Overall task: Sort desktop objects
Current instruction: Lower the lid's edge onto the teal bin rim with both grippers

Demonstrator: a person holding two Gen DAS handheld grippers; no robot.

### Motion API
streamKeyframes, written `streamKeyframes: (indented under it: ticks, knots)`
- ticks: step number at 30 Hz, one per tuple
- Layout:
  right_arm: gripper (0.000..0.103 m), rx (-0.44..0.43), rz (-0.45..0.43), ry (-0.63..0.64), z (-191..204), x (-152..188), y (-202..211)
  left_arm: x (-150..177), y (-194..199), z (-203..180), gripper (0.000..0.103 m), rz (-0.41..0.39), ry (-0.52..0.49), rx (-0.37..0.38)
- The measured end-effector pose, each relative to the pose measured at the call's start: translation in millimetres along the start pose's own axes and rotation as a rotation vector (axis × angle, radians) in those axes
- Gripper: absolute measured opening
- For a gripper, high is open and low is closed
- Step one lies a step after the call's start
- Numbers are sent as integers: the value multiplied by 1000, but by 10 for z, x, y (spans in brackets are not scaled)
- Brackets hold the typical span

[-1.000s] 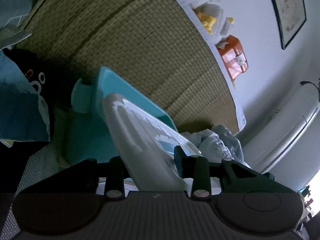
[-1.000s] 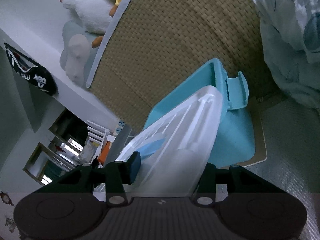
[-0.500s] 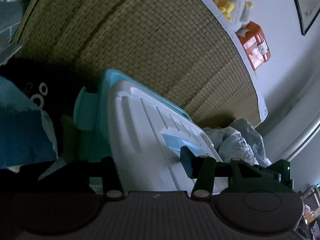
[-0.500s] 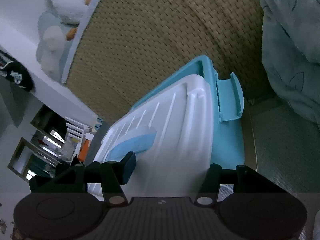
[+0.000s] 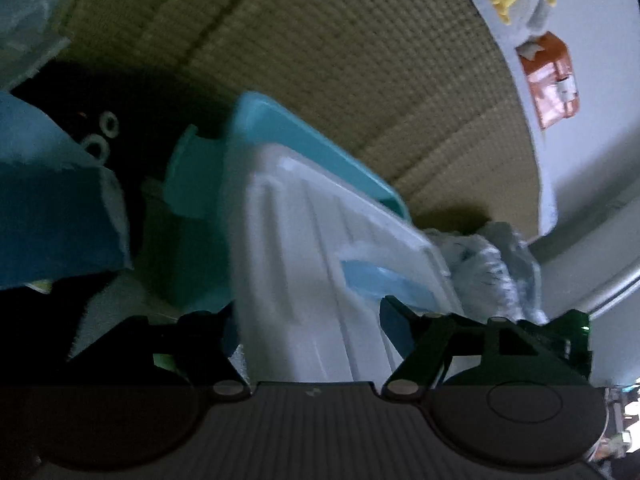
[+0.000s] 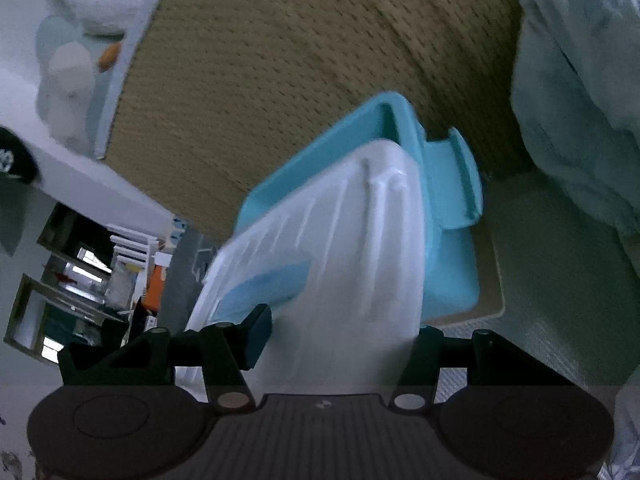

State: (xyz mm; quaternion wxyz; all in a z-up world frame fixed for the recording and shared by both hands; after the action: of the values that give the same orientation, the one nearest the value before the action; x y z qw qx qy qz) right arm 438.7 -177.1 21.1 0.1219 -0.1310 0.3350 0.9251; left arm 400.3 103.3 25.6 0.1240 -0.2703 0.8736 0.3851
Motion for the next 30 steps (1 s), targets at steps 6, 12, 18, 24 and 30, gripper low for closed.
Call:
streamKeyframes:
  ticks: [6, 12, 18, 24, 30]
  knots:
    - [66, 12, -12, -145, -340, 61, 7, -32, 97, 123, 77, -24, 58, 4]
    - [72, 93, -45, -129, -303, 99, -30, 52, 45, -74, 77, -18, -67, -67]
    - [77, 236, -76, 12, -36, 10, 18, 101, 45, -235, 77, -24, -145, -125]
    - [85, 336, -118, 140, 130, -47, 18, 104, 70, -241, 77, -53, -135, -151]
    - [86, 326, -195, 201, 112, 13, 28, 116, 97, -197, 77, -106, -110, -154]
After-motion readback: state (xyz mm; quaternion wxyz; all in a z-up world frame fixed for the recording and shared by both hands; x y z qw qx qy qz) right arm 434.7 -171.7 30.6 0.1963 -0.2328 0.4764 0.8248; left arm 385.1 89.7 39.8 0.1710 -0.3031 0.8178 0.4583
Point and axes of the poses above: each gripper's, at about its wrist camera, not at the fingertips, and y roughly against the way its jaws point, z to its left, x to its underside, the point moved 9 cm from there along -y, roughly the way its jaws point, and after that the axes turned 6 degrees about z, right-handed, at the moved point
